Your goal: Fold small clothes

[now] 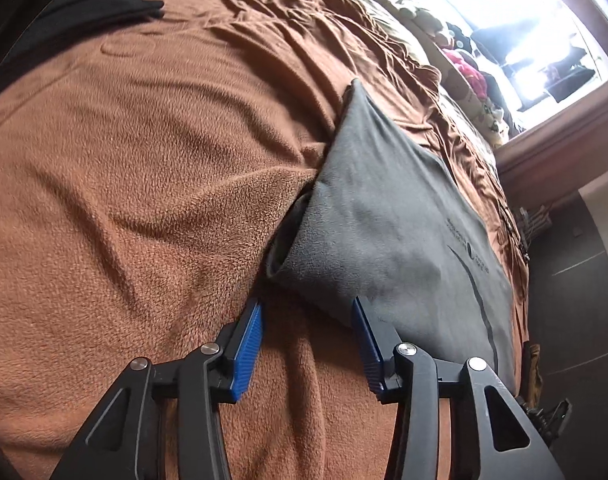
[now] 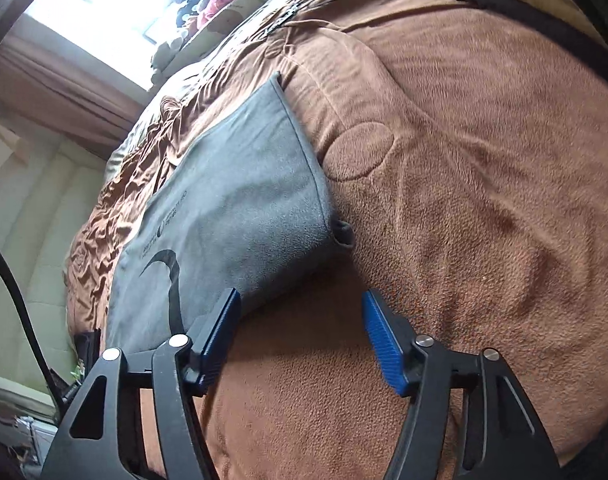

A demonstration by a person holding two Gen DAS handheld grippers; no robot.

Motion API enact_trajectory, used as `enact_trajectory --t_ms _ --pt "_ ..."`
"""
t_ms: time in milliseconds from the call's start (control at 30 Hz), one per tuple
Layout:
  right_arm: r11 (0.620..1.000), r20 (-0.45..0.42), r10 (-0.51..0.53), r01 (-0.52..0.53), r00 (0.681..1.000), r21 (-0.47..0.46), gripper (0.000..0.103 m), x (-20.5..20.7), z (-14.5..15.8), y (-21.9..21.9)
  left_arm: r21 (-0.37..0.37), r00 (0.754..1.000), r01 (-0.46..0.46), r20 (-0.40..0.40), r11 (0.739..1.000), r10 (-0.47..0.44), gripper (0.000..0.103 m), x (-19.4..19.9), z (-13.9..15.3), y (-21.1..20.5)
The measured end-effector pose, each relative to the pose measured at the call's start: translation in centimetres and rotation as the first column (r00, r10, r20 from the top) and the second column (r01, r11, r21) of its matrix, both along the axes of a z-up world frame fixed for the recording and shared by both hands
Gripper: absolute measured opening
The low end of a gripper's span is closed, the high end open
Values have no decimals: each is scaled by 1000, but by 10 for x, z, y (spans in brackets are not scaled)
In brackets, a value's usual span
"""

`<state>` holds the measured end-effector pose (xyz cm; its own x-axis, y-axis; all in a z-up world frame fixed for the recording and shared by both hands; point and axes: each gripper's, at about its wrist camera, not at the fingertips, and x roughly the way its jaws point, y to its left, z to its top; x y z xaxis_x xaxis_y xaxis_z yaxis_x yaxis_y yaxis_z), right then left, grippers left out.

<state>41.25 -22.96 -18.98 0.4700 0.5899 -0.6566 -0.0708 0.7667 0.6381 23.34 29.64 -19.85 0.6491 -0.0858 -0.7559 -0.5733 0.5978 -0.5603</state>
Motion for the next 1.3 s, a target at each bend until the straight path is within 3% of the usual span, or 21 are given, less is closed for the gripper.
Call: enact_trajectory --t_ms 233,400,533,567,633,733,1033,1300 --pt "1000 -1 -9 9 1000 15 60 9 -8 5 -20 999 -31 11 999 31 46 11 -6 6" --pt "999 -7 -30 31 1000 25 60 15 -12 10 -23 999 -49 1 999 49 29 15 -9 7" --pt "1000 -5 -26 26 1000 -4 39 21 -13 17 -20 999 -49 -7 999 49 12 14 -8 9" --pt "1000 -3 -14 14 1000 -17 34 23 -13 20 -14 999 -47 -7 999 46 10 13 -6 10" --pt "999 -7 17 -17 1000 -49 13 28 -10 26 2 999 -37 -5 999 37 7 13 0 10" --pt "998 4 35 -35 999 -59 4 30 0 28 30 999 -32 13 999 32 6 10 12 10" --pt "992 101 83 -73 991 -105 3 19 41 31 81 999 -8 31 997 5 5 13 45 8" --pt "990 95 83 -71 992 -118 2 2 49 26 71 997 2 75 997 -8 5 -5 64 3"
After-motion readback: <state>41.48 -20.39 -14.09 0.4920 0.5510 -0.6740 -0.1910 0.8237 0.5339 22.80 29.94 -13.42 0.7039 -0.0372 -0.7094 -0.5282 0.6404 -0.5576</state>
